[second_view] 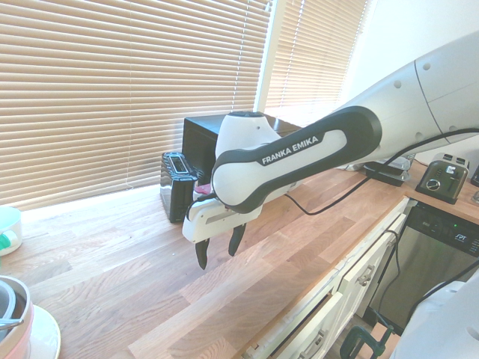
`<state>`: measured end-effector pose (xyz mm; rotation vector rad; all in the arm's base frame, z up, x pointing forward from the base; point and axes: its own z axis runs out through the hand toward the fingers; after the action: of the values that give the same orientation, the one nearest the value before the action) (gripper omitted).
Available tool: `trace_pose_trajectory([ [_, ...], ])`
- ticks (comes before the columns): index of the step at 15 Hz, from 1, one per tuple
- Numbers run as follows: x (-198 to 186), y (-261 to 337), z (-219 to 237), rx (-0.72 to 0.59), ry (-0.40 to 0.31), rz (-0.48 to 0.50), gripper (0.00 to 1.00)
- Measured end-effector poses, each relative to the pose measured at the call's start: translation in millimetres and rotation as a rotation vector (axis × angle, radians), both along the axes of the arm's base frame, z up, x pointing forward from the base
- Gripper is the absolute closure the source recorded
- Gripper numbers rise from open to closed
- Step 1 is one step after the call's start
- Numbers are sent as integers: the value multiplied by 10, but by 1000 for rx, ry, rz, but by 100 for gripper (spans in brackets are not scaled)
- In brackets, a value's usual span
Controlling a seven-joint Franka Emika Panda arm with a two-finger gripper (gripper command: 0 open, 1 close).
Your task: Press the toaster
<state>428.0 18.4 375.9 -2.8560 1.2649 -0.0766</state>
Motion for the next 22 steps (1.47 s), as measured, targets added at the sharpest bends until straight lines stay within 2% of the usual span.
trace_pose_trajectory([
  [3,18,-26,9,-2,-2,-1,0],
  [5,113,-84,144,-14,-35,-19,0],
  [9,371,-268,625,-67,-140,-87,0],
  [12,619,-364,933,-93,-222,-89,0],
  [17,1028,-400,1490,-155,-413,-143,0],
  [20,1292,-405,1628,-171,-451,-139,0],
  [22,1559,-423,1560,-166,-448,-138,0],
])
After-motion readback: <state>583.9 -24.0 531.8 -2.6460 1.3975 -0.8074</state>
